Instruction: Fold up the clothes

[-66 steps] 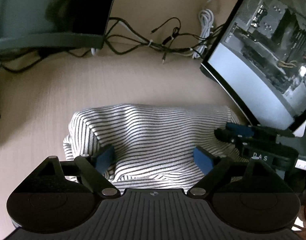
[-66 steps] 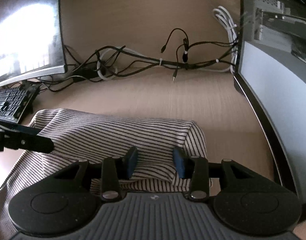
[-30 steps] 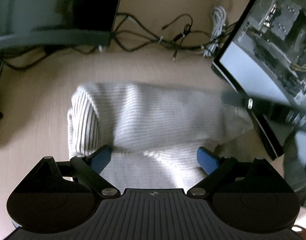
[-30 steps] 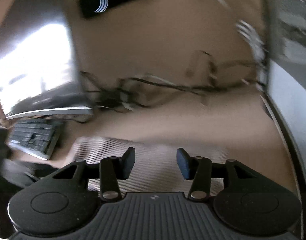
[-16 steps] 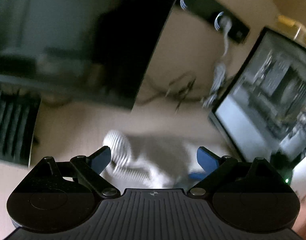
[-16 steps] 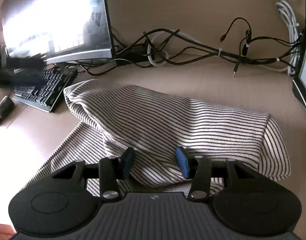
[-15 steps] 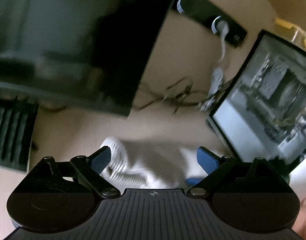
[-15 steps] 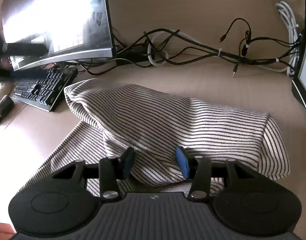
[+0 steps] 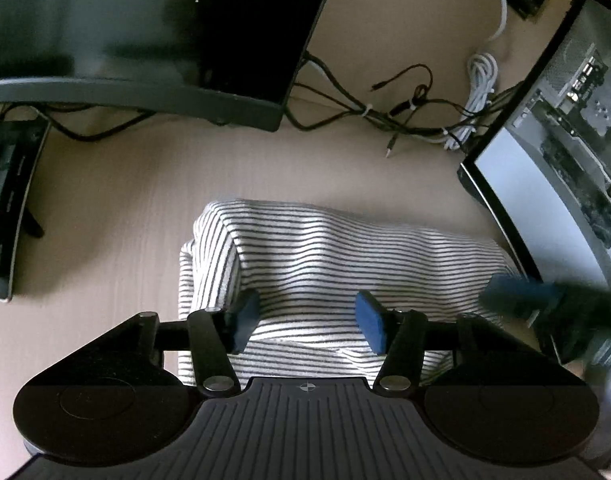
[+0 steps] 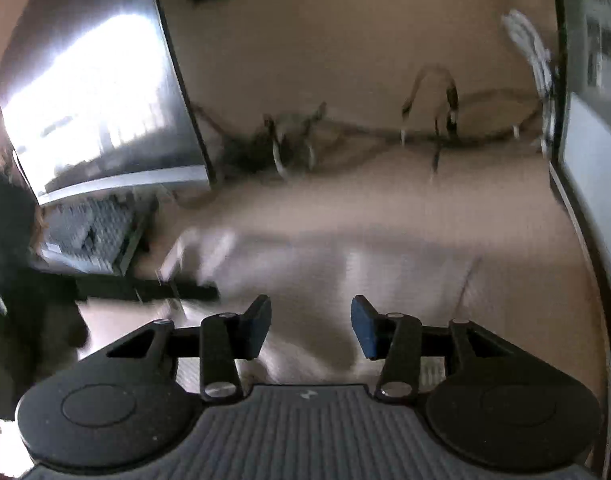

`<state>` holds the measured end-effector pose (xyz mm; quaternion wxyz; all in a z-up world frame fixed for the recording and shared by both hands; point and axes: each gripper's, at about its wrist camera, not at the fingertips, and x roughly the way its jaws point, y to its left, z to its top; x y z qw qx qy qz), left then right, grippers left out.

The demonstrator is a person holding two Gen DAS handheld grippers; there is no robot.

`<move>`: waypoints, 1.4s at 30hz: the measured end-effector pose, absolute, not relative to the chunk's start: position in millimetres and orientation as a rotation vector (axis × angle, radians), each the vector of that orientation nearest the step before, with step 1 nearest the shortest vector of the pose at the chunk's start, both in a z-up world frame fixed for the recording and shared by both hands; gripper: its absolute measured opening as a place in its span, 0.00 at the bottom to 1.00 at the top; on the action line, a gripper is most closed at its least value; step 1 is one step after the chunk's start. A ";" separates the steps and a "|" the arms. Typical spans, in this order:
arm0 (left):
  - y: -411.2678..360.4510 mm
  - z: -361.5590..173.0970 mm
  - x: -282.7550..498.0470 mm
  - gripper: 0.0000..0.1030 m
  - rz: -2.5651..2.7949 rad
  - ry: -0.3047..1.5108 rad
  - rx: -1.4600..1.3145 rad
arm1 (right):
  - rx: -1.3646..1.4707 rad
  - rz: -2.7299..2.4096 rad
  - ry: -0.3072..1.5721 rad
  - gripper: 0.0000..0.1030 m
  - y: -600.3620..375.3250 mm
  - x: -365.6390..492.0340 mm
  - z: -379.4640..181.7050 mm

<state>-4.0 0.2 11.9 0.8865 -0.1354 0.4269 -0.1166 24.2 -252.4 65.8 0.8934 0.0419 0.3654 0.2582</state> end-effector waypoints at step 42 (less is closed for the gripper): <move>88.5 49.2 -68.3 0.91 -0.180 0.735 -0.654 | -0.222 0.858 0.723 0.13 -152.8 39.6 60.5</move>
